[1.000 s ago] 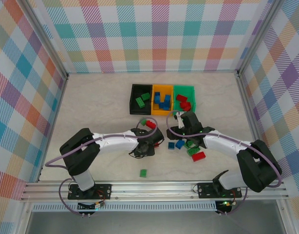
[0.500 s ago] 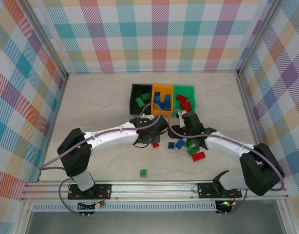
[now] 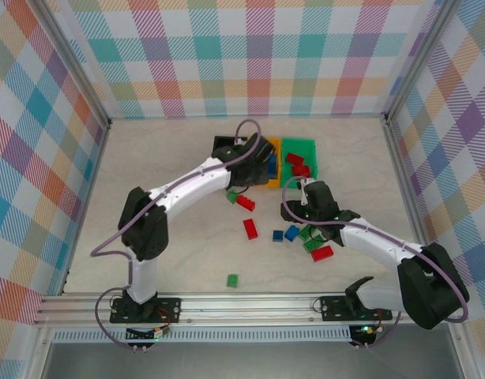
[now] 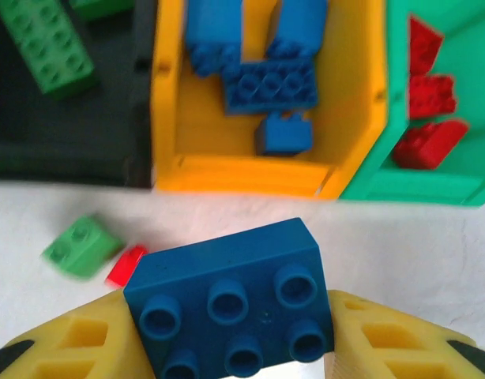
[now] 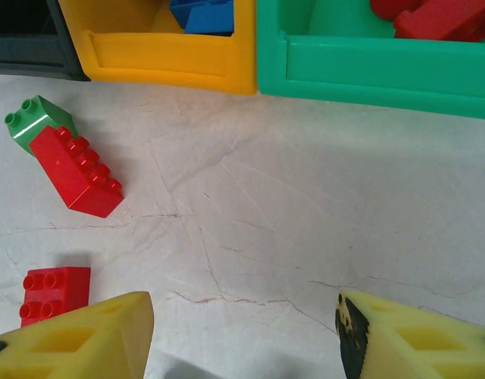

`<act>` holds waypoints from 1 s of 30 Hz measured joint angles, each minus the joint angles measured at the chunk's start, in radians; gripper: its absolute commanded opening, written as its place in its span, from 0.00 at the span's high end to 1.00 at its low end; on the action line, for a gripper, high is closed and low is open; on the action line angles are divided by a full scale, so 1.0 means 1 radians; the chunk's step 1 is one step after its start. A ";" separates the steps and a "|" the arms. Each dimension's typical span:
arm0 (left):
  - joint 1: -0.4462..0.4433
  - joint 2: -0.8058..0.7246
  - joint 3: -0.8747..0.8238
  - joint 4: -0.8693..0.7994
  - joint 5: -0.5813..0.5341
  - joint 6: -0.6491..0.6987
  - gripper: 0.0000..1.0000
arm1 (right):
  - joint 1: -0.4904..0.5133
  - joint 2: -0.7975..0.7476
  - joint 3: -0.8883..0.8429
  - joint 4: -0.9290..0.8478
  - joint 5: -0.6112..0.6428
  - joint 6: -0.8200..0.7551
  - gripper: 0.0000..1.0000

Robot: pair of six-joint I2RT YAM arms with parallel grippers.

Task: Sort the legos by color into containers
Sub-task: Place the lego in the container, then touch the lego at the center of the table.

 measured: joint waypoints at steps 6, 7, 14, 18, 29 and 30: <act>0.057 0.196 0.246 0.014 0.065 0.051 0.40 | 0.000 0.000 -0.002 0.001 -0.001 0.000 0.37; 0.065 0.226 0.282 0.013 0.077 0.058 0.35 | 0.000 0.000 -0.002 0.002 -0.001 0.000 0.37; 0.089 0.307 0.369 0.006 0.138 0.066 0.30 | 0.000 0.000 -0.002 0.005 -0.002 0.000 0.36; 0.076 0.186 0.143 0.089 0.138 0.065 0.28 | 0.000 0.000 -0.002 0.008 -0.013 0.000 0.37; -0.026 -0.348 -0.478 0.384 0.095 0.055 0.29 | -0.005 0.014 -0.002 0.008 -0.037 0.003 0.37; -0.039 -0.379 -0.517 0.401 0.089 0.054 0.29 | -0.005 0.018 -0.002 0.008 -0.040 0.004 0.37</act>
